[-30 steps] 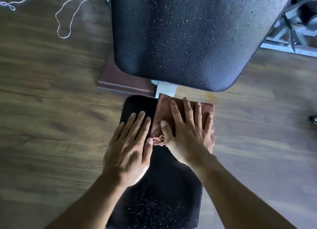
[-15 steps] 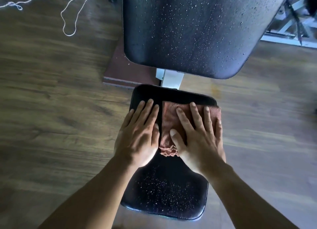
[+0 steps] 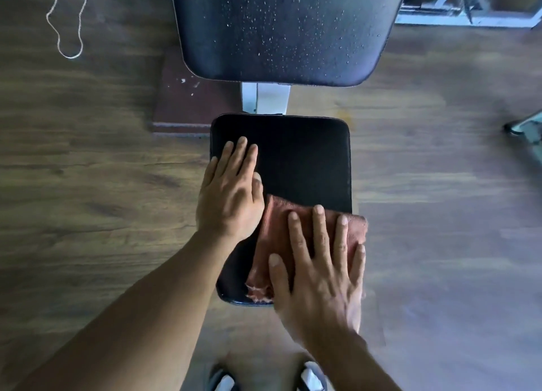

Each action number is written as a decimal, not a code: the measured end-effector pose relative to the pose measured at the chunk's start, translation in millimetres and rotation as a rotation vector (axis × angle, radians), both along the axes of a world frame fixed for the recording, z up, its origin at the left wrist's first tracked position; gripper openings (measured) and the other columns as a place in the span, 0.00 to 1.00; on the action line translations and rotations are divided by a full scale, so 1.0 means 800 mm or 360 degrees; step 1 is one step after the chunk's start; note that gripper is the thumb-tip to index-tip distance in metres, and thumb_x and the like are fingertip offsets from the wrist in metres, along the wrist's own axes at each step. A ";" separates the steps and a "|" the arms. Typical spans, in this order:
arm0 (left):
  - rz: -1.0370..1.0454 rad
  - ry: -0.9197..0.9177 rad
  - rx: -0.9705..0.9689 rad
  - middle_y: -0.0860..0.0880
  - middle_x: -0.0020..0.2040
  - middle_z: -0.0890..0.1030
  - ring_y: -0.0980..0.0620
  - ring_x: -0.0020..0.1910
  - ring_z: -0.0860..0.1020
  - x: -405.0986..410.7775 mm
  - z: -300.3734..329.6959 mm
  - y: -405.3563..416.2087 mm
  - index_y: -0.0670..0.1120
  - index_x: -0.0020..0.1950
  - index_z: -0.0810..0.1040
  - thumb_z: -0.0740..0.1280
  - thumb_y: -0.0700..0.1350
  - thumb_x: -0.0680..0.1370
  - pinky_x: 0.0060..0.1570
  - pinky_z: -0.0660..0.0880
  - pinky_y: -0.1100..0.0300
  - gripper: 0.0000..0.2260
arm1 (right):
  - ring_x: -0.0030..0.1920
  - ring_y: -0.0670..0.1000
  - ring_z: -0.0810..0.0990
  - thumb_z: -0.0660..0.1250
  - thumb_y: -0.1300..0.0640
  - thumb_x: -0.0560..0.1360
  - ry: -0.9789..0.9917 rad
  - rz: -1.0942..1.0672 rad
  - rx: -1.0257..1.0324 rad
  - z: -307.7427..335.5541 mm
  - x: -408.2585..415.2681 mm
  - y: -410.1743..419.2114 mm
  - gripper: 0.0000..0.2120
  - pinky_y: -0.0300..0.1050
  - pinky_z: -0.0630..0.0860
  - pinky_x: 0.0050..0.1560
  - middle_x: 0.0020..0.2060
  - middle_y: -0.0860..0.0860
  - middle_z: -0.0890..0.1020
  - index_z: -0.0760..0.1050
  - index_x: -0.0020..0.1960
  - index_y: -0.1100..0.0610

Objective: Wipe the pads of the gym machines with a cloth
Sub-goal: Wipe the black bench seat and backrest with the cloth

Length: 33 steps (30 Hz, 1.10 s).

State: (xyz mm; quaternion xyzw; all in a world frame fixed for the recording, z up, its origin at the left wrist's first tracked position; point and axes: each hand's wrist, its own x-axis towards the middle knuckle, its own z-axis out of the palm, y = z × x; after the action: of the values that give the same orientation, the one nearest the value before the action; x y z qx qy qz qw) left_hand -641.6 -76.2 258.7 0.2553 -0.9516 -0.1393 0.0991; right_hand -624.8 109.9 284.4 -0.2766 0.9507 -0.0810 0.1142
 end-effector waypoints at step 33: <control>0.0189 0.0376 0.0122 0.40 0.76 0.67 0.44 0.75 0.65 -0.002 -0.004 0.003 0.38 0.77 0.63 0.53 0.49 0.84 0.74 0.63 0.49 0.24 | 0.79 0.54 0.31 0.41 0.33 0.79 -0.0034 0.0295 0.0136 0.004 -0.163 -0.105 0.32 0.64 0.35 0.76 0.79 0.46 0.33 0.35 0.79 0.39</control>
State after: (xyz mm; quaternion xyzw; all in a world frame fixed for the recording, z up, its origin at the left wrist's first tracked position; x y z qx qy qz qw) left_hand -643.6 -73.5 255.4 0.2966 -0.9105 -0.1986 0.2088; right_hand -755.2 26.0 287.4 -0.3574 0.9224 -0.0323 0.1431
